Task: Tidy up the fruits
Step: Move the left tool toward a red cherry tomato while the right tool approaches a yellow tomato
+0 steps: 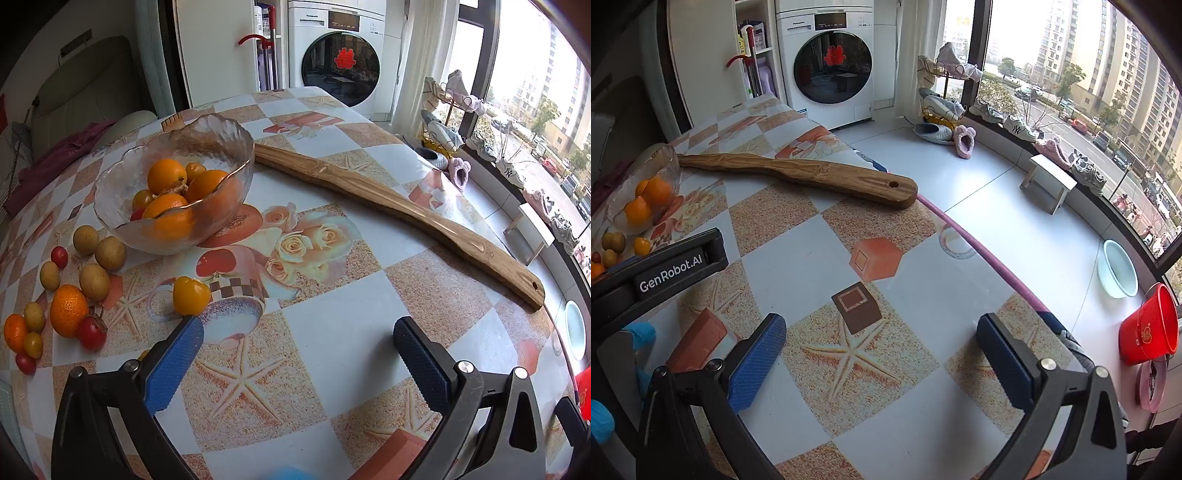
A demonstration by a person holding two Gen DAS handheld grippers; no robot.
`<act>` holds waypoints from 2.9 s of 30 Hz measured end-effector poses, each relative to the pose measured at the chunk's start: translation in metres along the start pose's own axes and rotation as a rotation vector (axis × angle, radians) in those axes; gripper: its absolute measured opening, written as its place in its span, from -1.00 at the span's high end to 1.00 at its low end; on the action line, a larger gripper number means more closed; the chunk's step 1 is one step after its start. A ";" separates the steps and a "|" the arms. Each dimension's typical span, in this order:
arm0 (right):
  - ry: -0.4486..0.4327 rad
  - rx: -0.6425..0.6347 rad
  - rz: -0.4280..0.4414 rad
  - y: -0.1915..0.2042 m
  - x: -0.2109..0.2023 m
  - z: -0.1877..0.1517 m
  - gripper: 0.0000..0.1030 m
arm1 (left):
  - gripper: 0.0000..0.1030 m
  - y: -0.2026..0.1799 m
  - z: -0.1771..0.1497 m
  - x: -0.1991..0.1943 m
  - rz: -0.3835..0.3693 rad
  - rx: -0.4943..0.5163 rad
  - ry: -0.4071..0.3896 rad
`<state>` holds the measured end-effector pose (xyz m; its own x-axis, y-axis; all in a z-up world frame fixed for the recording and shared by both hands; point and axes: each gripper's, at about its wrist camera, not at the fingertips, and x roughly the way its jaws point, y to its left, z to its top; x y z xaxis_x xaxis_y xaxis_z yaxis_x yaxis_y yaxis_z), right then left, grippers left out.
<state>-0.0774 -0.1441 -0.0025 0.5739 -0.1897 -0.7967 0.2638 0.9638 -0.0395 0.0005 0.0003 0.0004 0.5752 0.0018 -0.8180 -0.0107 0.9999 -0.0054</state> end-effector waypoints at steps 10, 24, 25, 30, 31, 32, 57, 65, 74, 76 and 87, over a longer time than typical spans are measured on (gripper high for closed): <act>0.209 -0.127 0.065 0.006 0.010 0.025 -0.99 | -1.00 0.048 -0.010 -0.102 -0.017 -0.115 0.010; 0.457 -0.351 0.325 0.058 -0.058 -0.022 -1.00 | -1.00 0.142 -0.114 -0.166 0.124 -0.211 0.355; 0.471 -0.348 0.311 0.061 -0.060 -0.023 -1.00 | -1.00 0.144 -0.115 -0.166 0.134 -0.213 0.368; 0.489 -0.306 0.287 0.069 -0.071 -0.025 -1.00 | -1.00 0.158 -0.116 -0.165 0.109 -0.259 0.392; 0.487 -0.300 0.281 0.071 -0.074 -0.025 -1.00 | -1.00 0.159 -0.116 -0.164 0.112 -0.250 0.404; 0.486 -0.291 0.274 0.073 -0.078 -0.025 -0.99 | -1.00 0.161 -0.115 -0.164 0.110 -0.243 0.409; 0.479 -0.246 0.213 0.071 -0.090 -0.026 -0.99 | -1.00 0.165 -0.105 -0.139 0.087 -0.224 0.454; 0.510 -0.256 0.231 0.059 -0.072 -0.016 -0.99 | -1.00 0.147 -0.097 -0.126 0.107 -0.247 0.464; 0.524 -0.266 0.246 0.057 -0.060 -0.008 -0.99 | -1.00 0.134 -0.098 -0.111 0.114 -0.251 0.482; 0.528 -0.261 0.247 0.057 -0.057 -0.007 -0.99 | -1.00 0.134 -0.098 -0.109 0.115 -0.249 0.485; 0.540 -0.252 0.249 0.054 -0.052 -0.009 -0.99 | -1.00 0.128 -0.096 -0.101 0.116 -0.236 0.498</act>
<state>-0.0993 -0.0803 0.0313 0.1063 0.1030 -0.9890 -0.0553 0.9937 0.0976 -0.1371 0.1273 0.0270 0.1046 0.0481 -0.9934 -0.2667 0.9636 0.0185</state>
